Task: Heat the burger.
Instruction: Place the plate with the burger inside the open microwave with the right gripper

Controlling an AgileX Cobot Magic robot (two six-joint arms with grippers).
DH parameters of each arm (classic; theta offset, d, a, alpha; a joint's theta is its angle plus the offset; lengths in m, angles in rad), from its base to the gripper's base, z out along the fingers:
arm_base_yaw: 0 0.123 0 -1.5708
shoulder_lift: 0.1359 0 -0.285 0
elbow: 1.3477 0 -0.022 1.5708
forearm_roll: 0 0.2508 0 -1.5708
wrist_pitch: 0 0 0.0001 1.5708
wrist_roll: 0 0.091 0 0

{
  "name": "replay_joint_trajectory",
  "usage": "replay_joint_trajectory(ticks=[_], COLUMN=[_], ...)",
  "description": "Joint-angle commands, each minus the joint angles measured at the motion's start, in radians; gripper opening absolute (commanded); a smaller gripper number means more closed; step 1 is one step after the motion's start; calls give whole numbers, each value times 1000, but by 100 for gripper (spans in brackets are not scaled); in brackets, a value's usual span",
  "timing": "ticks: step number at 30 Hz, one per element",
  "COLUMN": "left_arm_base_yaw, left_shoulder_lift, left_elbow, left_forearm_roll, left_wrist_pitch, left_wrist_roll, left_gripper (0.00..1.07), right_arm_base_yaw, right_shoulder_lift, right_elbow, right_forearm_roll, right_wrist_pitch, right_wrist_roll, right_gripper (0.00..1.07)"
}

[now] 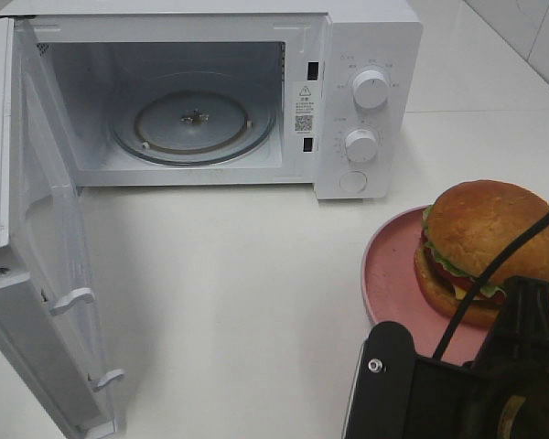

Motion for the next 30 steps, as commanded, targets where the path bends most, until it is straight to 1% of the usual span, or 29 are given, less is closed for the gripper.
replay_joint_trajectory(ticks=[1, 2, 10, 15, 18, 22, 30], left_arm_base_yaw=[-3, -3, -3, -3, -3, -3, -3], left_shoulder_lift=[-18, -18, -18, -18, -18, -18, -18], left_elbow=[4, 4, 4, 4, 4, 4, 4], left_forearm_roll=[-2, -2, -2, -2, -2, -2, -2], left_wrist_pitch=[-9, -9, -9, -9, -9, -9, -9], left_wrist_roll=[1, 1, 1, 1, 1, 1, 1], left_gripper=[98, 98, 98, 98, 98, 98, 98], right_arm_base_yaw=[29, 45, 48, 48, 47, 42, 42], right_shoulder_lift=[-10, -10, -10, -10, -10, -10, -10], right_elbow=[2, 2, 2, 2, 2, 2, 2], right_forearm_roll=[-87, -98, -128, -175, -218, -244, -253], right_wrist_pitch=[34, 26, -57, -115, -149, -190, -238], right_wrist_roll=[-10, -15, -128, -198, -232, -292, -353], right_gripper=[2, 2, 2, 2, 0, 0, 0])
